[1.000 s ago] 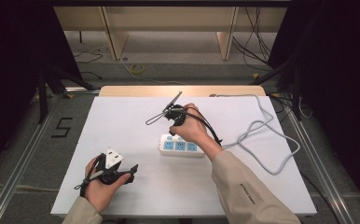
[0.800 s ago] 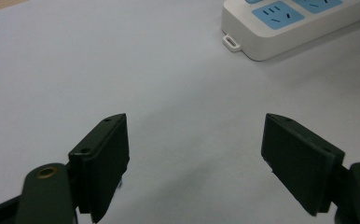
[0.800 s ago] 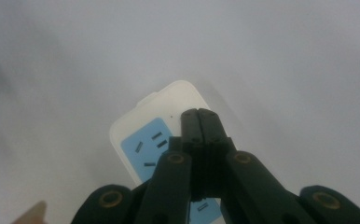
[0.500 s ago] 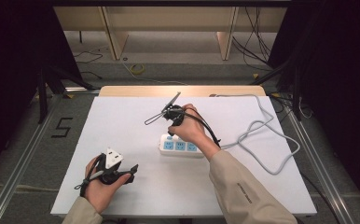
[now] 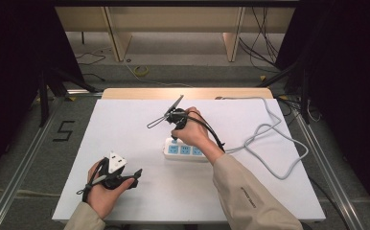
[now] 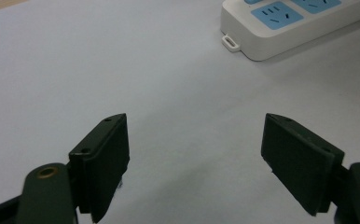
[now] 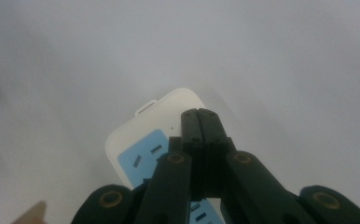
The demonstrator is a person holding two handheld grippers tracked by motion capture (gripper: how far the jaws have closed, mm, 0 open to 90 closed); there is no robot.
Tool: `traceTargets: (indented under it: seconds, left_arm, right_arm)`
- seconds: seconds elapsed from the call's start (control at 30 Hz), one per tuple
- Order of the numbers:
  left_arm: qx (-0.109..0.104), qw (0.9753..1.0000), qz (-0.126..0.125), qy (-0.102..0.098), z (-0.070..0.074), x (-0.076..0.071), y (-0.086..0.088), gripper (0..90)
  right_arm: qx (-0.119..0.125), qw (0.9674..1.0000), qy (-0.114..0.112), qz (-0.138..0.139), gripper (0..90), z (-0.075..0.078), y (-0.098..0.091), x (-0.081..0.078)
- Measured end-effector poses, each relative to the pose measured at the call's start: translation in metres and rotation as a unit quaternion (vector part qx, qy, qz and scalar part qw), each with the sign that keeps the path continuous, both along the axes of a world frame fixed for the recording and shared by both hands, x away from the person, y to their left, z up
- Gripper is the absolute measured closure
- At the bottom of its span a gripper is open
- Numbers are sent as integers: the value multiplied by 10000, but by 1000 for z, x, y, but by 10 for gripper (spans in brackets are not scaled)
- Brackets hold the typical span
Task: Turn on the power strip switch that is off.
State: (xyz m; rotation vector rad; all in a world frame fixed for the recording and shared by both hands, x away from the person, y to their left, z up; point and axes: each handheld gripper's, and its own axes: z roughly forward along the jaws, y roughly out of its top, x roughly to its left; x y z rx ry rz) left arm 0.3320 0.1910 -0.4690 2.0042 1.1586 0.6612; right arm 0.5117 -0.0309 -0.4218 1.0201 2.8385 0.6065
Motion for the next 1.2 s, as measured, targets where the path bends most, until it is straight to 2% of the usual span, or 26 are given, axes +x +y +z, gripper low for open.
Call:
traceTargets:
  seconds: [1.2]
  left_arm:
    - [-8,10000,-3,4,0,0,-1,233]
  right_arm:
    - [-195,9998,94,3,900,-10,7,4]
